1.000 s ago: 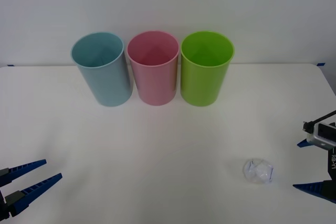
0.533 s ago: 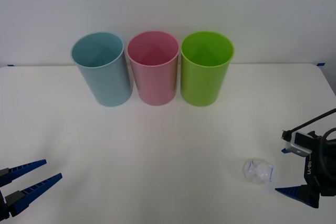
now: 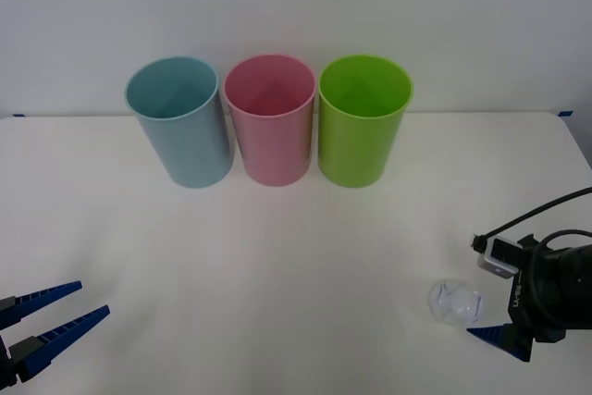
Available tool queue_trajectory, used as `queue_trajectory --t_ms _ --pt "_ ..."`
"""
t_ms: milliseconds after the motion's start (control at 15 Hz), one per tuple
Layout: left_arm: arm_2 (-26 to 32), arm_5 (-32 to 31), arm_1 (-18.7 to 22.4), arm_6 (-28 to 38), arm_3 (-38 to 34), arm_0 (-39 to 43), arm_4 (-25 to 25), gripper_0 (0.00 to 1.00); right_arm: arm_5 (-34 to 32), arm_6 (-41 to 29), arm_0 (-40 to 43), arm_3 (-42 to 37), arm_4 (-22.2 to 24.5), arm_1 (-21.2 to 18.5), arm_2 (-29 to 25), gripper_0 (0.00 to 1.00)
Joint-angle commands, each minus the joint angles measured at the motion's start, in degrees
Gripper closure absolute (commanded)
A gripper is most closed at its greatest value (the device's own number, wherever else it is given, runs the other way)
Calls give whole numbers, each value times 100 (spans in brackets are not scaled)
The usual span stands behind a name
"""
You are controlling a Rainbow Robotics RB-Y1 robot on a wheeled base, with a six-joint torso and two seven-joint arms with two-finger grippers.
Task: Put cans in the blue bin and PET bottles in the pink bin and trash in the green bin.
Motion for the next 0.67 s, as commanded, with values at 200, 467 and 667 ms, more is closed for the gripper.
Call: queue_trajectory --t_ms 200,467,667 --pt "0 0 0 0 0 0 0 0 239 53 -212 406 81 182 271 0" --pt "0 0 0 0 0 0 0 0 239 114 -299 582 222 252 359 0" --pt "0 0 0 0 0 0 0 0 239 167 -299 679 257 252 412 0"
